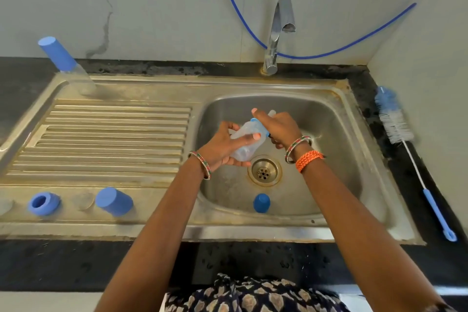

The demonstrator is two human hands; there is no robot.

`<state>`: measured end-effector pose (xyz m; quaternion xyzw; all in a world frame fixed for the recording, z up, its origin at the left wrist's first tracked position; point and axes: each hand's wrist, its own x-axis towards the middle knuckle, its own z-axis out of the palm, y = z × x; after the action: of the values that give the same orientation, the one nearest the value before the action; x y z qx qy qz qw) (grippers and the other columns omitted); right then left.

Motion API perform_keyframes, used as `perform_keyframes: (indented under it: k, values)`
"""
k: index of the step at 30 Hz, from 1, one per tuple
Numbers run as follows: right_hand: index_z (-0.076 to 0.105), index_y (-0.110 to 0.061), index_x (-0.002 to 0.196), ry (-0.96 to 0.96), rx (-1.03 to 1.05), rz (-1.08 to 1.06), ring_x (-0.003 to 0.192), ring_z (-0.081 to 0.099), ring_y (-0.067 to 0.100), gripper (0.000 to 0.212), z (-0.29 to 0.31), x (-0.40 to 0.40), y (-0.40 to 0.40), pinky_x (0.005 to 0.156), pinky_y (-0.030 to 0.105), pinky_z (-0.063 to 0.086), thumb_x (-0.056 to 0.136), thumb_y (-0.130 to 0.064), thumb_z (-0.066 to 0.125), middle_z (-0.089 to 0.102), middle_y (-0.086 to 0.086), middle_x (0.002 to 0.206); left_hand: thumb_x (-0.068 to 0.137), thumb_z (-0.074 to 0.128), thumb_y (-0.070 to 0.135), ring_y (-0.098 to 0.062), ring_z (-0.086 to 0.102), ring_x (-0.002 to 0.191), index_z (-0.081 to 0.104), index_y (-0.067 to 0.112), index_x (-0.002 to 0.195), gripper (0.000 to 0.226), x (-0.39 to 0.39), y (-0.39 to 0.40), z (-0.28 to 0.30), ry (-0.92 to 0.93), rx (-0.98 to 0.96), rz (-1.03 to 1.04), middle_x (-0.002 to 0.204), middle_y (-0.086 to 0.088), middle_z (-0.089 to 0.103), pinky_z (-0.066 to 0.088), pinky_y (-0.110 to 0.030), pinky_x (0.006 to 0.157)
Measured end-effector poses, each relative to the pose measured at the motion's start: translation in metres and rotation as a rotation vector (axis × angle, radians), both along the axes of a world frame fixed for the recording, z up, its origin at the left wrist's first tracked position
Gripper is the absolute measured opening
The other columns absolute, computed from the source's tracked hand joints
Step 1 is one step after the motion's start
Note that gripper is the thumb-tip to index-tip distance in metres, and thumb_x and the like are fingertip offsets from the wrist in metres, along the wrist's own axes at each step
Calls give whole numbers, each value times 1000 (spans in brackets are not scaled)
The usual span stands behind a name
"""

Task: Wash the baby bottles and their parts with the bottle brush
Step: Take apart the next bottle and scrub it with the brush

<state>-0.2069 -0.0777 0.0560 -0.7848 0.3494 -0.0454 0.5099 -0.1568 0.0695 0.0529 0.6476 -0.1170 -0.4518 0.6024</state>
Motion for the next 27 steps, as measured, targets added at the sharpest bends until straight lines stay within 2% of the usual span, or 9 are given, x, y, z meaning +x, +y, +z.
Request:
perform_keyframes:
  k: [2,6,8,10,13,15,18,22,27]
  values:
    - [51,-12,61,-44,104,70,38,32,11,50,5,-2,0,42,21,27,85,-56,58,36,1,47,84,69,30,-20,67,79,47,16,108,36,3,5,1,59,-19,-58,108,-13,60,60,-33,62]
    - [63,-16,82,-278,519,181,65,53,14,37,13,-6,-3,63,29,46,83,-52,57,55,4,70,64,78,41,-22,68,66,69,4,106,57,14,16,-11,538,-403,-167,91,-16,69,56,-29,51]
    - [61,-15,94,-434,691,110,83,62,15,31,11,-5,-2,74,31,54,89,-44,51,64,4,87,57,83,40,-19,65,62,71,2,101,60,14,16,-19,584,-463,-209,84,-14,67,53,-25,46]
    - [57,-11,100,-517,792,52,89,66,15,26,10,-7,-2,72,29,56,95,-35,47,66,7,96,56,83,39,-15,61,57,70,-2,100,62,12,15,-24,648,-493,-232,78,-11,65,50,-20,42]
    - [57,-9,101,-419,637,155,95,66,15,16,10,-8,-5,74,27,57,94,-24,53,66,9,102,55,83,39,-17,61,57,71,0,99,60,15,17,-28,635,-487,-175,80,-13,65,49,-20,41]
    - [57,-13,90,-375,469,76,92,62,18,3,9,-7,-8,72,27,54,92,-11,58,63,12,99,59,79,40,-20,62,62,69,6,102,55,15,18,-28,543,-422,-89,87,-14,66,50,-22,45]
    - [58,-16,81,-348,175,27,76,57,17,19,7,-9,-16,69,28,44,82,3,60,63,12,84,75,65,36,-19,61,74,59,13,109,42,18,19,-30,362,-279,73,99,-12,64,52,-26,53]
    - [65,-25,105,-173,61,394,79,63,19,25,2,-15,-10,74,29,49,82,-17,71,70,15,89,71,72,30,-21,63,87,55,19,104,38,22,21,-35,152,-105,104,107,-9,61,57,-35,65]
    - [68,-16,91,-98,-82,430,72,61,8,14,-15,-6,-2,68,20,49,82,-26,73,68,1,80,81,66,2,-20,60,96,52,19,105,32,20,31,-50,89,-175,78,113,-6,57,56,-36,75]
